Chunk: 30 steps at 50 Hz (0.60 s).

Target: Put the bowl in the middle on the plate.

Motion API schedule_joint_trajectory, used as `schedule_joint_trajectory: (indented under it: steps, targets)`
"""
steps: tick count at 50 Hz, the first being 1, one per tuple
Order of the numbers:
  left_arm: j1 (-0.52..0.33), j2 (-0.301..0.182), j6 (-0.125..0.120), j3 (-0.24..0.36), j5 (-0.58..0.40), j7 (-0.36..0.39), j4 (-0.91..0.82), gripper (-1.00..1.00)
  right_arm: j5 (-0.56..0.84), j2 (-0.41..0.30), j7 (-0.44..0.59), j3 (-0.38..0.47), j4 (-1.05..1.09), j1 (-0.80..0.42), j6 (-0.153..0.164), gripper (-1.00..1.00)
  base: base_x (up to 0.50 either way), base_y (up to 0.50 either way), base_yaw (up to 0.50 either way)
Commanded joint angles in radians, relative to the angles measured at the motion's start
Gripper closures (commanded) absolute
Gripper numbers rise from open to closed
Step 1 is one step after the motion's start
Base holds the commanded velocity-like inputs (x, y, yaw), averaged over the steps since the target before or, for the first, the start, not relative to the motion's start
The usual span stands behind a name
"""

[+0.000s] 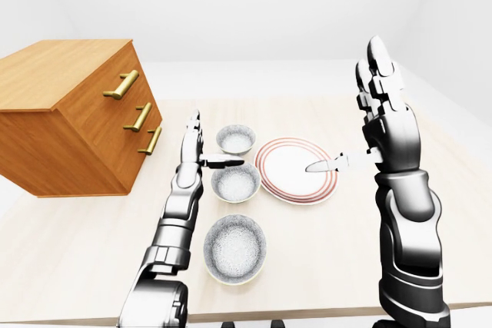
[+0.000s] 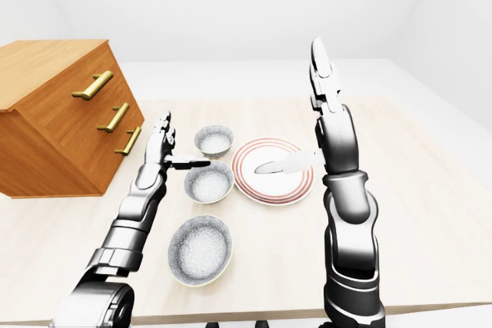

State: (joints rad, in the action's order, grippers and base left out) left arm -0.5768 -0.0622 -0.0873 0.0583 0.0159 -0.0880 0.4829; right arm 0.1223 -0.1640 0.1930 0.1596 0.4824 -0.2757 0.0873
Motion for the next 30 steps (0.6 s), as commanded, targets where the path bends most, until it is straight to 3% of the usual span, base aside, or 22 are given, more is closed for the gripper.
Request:
schedule_joint_trajectory:
  steps: [1,14,18,27,30]
  targets:
    - [-0.073,-0.025,0.000,0.017,0.020,-0.026,0.190,-1.00,0.003,0.001,0.002,-0.001,-0.001,0.003,0.000,-1.00,0.00,0.00,0.00]
    - [-0.107,-0.057,0.000,0.030,0.010,-0.074,0.285,-1.00,0.005,0.004,0.006,-0.005,0.011,0.007,0.000,-1.00,0.00,0.00,0.00]
    - [-0.111,-0.057,0.014,0.029,0.006,-0.081,0.317,-1.00,0.008,0.007,0.006,-0.008,0.009,0.008,0.000,-1.00,0.00,0.00,0.00]
    - [-0.157,-0.054,0.092,0.030,0.001,-0.078,0.488,-1.00,0.010,0.009,0.006,-0.008,0.009,0.013,0.000,-1.00,0.00,0.00,0.00]
    - [-0.170,-0.052,0.103,0.030,0.001,-0.072,0.535,-1.00,0.010,0.009,0.006,-0.007,0.008,0.014,0.000,-1.00,0.00,0.00,0.00]
